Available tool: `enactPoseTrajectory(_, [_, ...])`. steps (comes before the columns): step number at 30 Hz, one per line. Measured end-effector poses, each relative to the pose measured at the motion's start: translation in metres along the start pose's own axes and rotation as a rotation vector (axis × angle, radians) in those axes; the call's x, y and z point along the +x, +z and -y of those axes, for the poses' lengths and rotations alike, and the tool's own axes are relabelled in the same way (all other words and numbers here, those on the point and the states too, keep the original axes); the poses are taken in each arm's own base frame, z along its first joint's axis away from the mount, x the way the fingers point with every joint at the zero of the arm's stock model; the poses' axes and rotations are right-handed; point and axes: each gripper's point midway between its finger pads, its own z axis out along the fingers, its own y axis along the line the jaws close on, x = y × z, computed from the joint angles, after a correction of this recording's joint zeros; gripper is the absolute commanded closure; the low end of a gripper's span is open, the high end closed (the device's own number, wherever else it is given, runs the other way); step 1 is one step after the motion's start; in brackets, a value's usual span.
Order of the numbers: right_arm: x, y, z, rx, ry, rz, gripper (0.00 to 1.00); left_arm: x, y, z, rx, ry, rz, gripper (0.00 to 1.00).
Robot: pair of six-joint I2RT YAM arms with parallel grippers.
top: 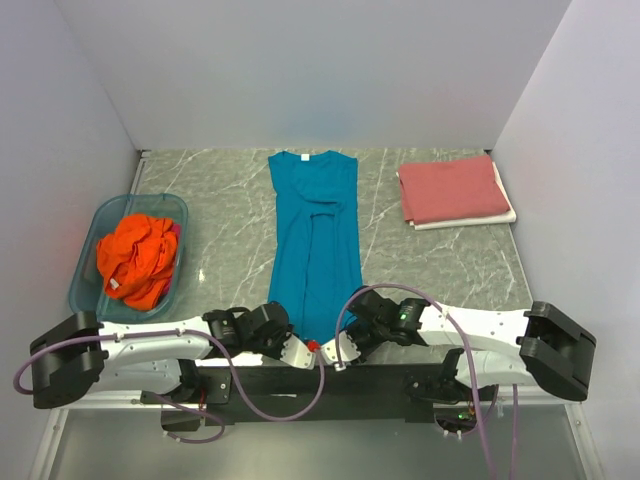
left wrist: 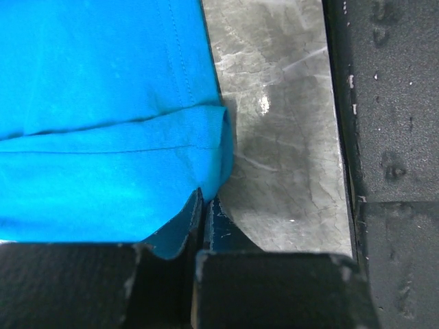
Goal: Fold and stack the t-shirts
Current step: Fold the tshirt
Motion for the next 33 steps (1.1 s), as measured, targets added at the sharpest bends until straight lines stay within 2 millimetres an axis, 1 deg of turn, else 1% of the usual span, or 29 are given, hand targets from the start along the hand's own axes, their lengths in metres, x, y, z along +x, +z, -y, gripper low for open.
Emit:
enactPoseTrajectory(1, [0.001,0.000,-0.001,-0.002,0.001,-0.004,0.63,0.000,0.000,0.000,0.000,0.000,0.000,1.00])
enactPoseTrajectory(3, [0.002,0.001,-0.001,-0.004,0.001,-0.007,0.71,0.001,-0.001,0.001,0.000,-0.001,-0.001,1.00])
enactPoseTrajectory(4, [0.002,0.002,-0.001,-0.005,0.002,-0.008,0.79,0.002,-0.002,0.002,0.000,-0.001,0.000,1.00])
enactPoseTrajectory(6, [0.003,0.003,0.000,-0.005,0.006,-0.013,0.86,0.003,-0.005,0.003,0.000,-0.001,0.001,1.00])
enactPoseTrajectory(7, [0.003,0.004,0.001,-0.004,0.004,-0.014,0.88,0.004,-0.006,0.004,-0.001,-0.001,0.005,1.00])
enactPoseTrajectory(8, [0.003,0.004,0.001,-0.002,0.005,-0.015,0.96,0.004,-0.008,0.004,-0.003,-0.001,0.010,1.00])
enactPoseTrajectory(9, [0.003,0.004,0.001,-0.001,0.002,-0.015,0.99,0.003,-0.009,0.004,-0.006,0.000,0.013,1.00])
enactPoseTrajectory(10, [0.003,0.004,0.002,0.000,0.005,-0.017,1.00,0.002,-0.011,0.003,-0.011,0.000,0.021,1.00])
enactPoseTrajectory(14, [0.003,0.002,0.000,-0.004,0.015,-0.012,1.00,-0.001,-0.014,0.002,-0.018,0.000,0.037,1.00])
enactPoseTrajectory(17, [0.004,-0.005,-0.005,-0.024,0.055,0.006,1.00,-0.003,-0.016,0.001,-0.026,0.000,0.046,1.00])
enactPoseTrajectory(19, [0.004,-0.014,0.000,-0.018,0.095,0.027,1.00,-0.005,-0.018,-0.003,-0.041,-0.002,0.059,1.00])
enactPoseTrajectory(21, [0.002,-0.024,0.011,0.007,0.133,0.052,1.00,-0.005,-0.020,-0.008,-0.062,-0.018,0.068,1.00])
enactPoseTrajectory(23, [0.003,-0.037,0.030,0.048,0.174,0.069,1.00,-0.002,-0.022,-0.017,-0.088,-0.040,0.069,1.00])
enactPoseTrajectory(25, [0.006,-0.050,0.051,0.097,0.209,0.078,1.00,0.006,-0.022,-0.029,-0.116,-0.067,0.058,1.00])
enactPoseTrajectory(28, [0.019,-0.062,0.084,0.153,0.262,0.070,1.00,0.021,-0.022,-0.056,-0.164,-0.124,0.039,1.00])
enactPoseTrajectory(30, [0.030,-0.064,0.102,0.170,0.297,0.052,1.00,0.030,-0.023,-0.084,-0.211,-0.162,0.032,1.00])
enactPoseTrajectory(33, [0.050,-0.063,0.128,0.184,0.358,0.021,1.00,0.041,-0.027,-0.134,-0.283,-0.204,0.028,1.00])
